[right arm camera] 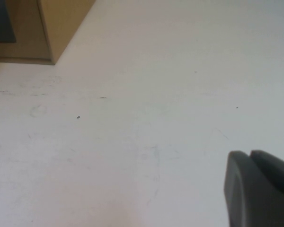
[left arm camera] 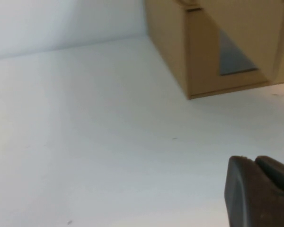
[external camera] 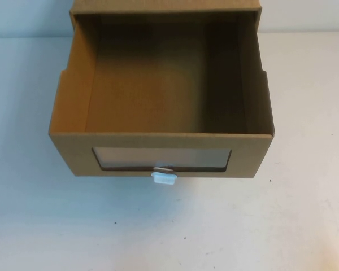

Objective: Open the shoe box
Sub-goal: 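Pull the top drawer of the cardboard box fully open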

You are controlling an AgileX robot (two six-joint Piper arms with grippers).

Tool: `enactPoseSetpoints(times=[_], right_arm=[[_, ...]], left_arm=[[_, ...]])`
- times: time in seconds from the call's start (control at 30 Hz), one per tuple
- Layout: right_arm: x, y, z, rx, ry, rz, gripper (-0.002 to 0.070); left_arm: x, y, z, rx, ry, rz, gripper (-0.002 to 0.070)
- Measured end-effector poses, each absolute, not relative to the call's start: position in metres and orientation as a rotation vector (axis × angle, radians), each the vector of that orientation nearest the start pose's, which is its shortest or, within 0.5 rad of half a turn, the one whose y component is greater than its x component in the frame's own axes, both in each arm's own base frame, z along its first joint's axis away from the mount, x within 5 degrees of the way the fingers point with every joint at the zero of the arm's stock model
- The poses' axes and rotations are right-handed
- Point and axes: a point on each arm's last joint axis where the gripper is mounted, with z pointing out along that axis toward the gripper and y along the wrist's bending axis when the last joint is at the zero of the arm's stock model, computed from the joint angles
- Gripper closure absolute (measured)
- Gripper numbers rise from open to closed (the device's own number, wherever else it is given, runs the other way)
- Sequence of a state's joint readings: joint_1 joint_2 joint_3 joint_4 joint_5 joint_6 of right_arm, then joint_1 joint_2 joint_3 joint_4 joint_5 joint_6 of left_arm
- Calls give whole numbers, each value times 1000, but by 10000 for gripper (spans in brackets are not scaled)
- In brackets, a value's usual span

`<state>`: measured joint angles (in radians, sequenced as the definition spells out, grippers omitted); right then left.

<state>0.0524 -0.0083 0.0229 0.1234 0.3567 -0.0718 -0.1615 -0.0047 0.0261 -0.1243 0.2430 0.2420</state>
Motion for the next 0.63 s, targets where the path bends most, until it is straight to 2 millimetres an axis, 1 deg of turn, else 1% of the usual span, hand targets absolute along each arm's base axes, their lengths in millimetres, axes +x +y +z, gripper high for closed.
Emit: enactPoseSetpoints(times=[0.17, 0.27, 0.63], right_arm=[[53, 7, 174, -38, 1853, 107, 689], [53, 7, 174, -38, 1853, 107, 689], [53, 7, 174, -38, 1853, 107, 690]], left_arm=[[54, -5, 177, 163, 1798, 5, 680], [53, -4, 172, 137, 1860, 17, 680], [52, -3, 170, 123, 1880, 19, 680]])
